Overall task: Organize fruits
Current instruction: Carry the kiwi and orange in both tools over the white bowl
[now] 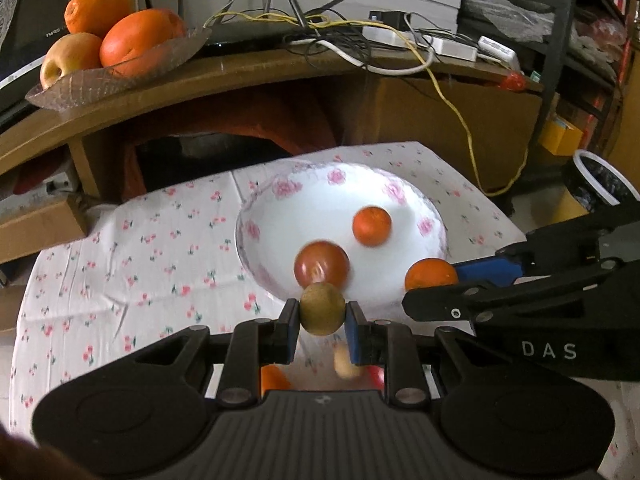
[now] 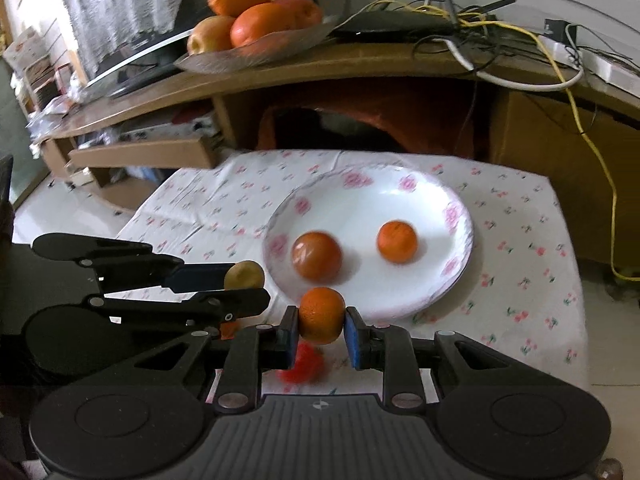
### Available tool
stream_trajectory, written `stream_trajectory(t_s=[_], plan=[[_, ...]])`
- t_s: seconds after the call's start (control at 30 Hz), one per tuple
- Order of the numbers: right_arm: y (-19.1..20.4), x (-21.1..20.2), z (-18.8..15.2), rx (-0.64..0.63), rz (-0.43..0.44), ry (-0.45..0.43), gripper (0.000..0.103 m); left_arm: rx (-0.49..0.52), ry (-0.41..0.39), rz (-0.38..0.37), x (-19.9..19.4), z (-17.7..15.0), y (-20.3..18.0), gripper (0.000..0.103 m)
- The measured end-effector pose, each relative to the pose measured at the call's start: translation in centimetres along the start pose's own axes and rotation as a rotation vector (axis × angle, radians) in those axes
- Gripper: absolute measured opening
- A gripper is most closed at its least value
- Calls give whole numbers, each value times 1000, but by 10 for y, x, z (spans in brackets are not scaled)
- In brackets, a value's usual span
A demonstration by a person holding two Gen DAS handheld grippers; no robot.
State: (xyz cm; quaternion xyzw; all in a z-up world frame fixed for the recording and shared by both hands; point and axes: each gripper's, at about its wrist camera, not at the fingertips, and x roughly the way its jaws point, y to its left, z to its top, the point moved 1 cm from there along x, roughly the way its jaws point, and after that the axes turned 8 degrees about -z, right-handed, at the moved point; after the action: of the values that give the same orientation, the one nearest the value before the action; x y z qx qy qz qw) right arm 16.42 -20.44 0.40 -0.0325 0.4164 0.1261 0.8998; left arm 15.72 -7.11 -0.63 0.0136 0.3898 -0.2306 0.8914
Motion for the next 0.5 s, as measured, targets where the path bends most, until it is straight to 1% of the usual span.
stream_trajectory(t_s=[0.3,0.5], plan=[[-10,24,12,18,-31,0,25,7,4,22,28,12,8,30],[-14,32,20,35,-43,-10,25,-4,-16,22,34,20,15,30]])
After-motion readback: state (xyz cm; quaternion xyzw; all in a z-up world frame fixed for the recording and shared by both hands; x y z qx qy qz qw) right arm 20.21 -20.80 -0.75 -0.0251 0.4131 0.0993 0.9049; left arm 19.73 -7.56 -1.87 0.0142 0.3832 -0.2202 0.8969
